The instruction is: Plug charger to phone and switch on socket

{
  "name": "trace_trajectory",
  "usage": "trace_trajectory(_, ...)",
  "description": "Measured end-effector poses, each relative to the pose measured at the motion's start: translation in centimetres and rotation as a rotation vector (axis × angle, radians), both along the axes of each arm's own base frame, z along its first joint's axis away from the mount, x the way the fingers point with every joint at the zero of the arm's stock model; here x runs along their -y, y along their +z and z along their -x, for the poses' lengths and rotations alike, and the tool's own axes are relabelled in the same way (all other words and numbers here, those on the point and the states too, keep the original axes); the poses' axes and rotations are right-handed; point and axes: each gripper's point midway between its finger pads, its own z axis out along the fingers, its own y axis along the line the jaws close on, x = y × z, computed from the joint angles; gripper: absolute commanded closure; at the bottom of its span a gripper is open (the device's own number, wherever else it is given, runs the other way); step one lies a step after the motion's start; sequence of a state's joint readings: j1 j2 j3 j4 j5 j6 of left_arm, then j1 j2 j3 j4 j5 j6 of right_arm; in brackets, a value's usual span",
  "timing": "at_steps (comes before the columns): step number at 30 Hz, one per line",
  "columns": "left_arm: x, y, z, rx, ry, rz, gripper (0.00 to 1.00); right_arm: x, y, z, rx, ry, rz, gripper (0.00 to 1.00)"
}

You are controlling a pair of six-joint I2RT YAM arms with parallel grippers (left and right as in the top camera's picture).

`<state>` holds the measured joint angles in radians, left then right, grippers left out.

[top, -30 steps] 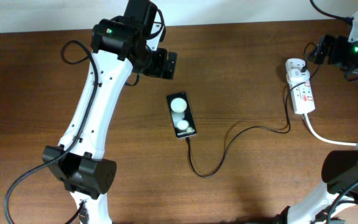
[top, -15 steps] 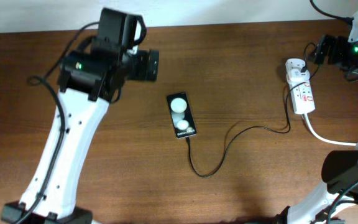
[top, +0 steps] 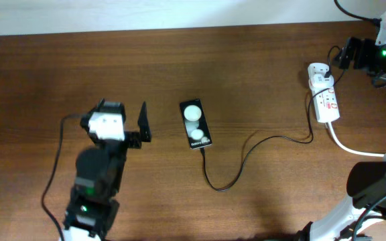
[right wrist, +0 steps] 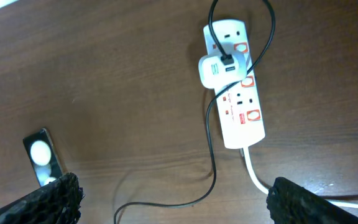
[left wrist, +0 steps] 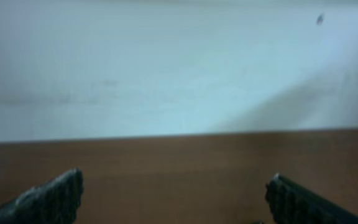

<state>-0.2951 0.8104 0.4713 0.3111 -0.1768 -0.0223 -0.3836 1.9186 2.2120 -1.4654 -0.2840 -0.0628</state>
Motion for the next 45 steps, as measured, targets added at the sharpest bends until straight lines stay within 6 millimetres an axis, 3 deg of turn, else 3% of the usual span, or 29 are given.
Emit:
trace_trajectory(4,-1.3,-1.2,4.1,0.216,0.001,0.062,0.01,0.0,0.0,0.0,-0.001,0.0,0.0,0.01)
trace_trajectory(7,-1.5,-2.8,5.1,0.204,0.001,0.058,0.01,0.0,0.0,0.0,-0.001,0.0,-0.001,0.02)
trace_trajectory(13,-2.0,-2.8,6.4,0.23,0.003,0.066,0.01,0.0,0.0,0.0,-0.001,0.0,0.0,0.01)
trace_trajectory(16,-3.5,-6.1,6.6,0.149,0.05,0.111,0.01,0.0,0.0,0.0,0.0,0.0,0.0,0.01)
trace_trajectory(21,-6.8,-9.9,7.3,0.005,0.178,0.255,0.01,0.0,0.0,0.0,-0.001,0.0,0.0,0.01)
trace_trajectory(24,-7.1,-12.9,7.8,-0.113,0.207,0.252,0.01,0.0,0.0,0.0,-0.002,0.0,0.0,0.01)
trace_trajectory(27,-7.1,-11.5,8.0,-0.053,0.187,0.208,0.01,0.0,0.0,0.0,-0.001,0.0,0.0,0.01)
trace_trajectory(35,-7.3,-11.7,8.0,-0.05,0.146,-0.106,0.01,0.0,0.0,0.0,-0.001,0.0,0.0,0.01)
trace_trajectory(45,-7.8,-11.7,8.1,-0.049,0.162,-0.157,0.01,0.0,0.0,0.0,-0.001,0.0,0.0,0.01)
